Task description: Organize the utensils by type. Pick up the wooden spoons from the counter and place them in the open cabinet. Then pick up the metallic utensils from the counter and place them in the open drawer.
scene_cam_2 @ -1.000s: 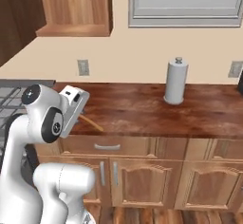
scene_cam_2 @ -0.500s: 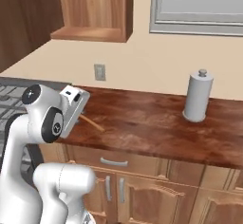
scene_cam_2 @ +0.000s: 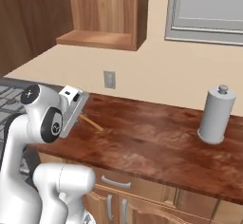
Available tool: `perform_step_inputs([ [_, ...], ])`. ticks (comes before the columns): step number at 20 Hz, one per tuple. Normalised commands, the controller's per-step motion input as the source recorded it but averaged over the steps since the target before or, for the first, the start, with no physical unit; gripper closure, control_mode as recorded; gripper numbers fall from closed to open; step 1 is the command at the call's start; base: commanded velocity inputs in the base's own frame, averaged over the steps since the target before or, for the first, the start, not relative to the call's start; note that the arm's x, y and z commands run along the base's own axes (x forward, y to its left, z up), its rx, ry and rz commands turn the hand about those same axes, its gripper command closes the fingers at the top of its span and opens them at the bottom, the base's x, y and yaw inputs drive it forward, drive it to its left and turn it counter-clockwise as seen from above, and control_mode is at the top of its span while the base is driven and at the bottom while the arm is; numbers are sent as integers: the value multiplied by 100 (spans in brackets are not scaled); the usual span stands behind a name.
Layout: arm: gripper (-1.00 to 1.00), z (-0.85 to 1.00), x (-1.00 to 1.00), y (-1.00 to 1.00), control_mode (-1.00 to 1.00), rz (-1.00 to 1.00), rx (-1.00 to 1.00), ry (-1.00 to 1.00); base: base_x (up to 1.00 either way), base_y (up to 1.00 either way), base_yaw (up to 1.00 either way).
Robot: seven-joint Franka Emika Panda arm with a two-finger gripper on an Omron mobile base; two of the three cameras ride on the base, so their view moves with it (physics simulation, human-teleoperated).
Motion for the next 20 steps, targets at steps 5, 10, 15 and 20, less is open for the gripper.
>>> perform_step_inputs([
  [5, 100, 0, 0, 0, 100, 0, 0, 0, 37, -26, 19],
  [10, 100, 20, 5, -12, -100, 3, 5, -2, 15, -14, 9],
  [15, 100, 58, 11, -20, -100, 9, 14, -12, 0, 0, 0],
  [20, 100, 64, 15, -8, -100, 13, 5, -24, 0, 0, 0],
])
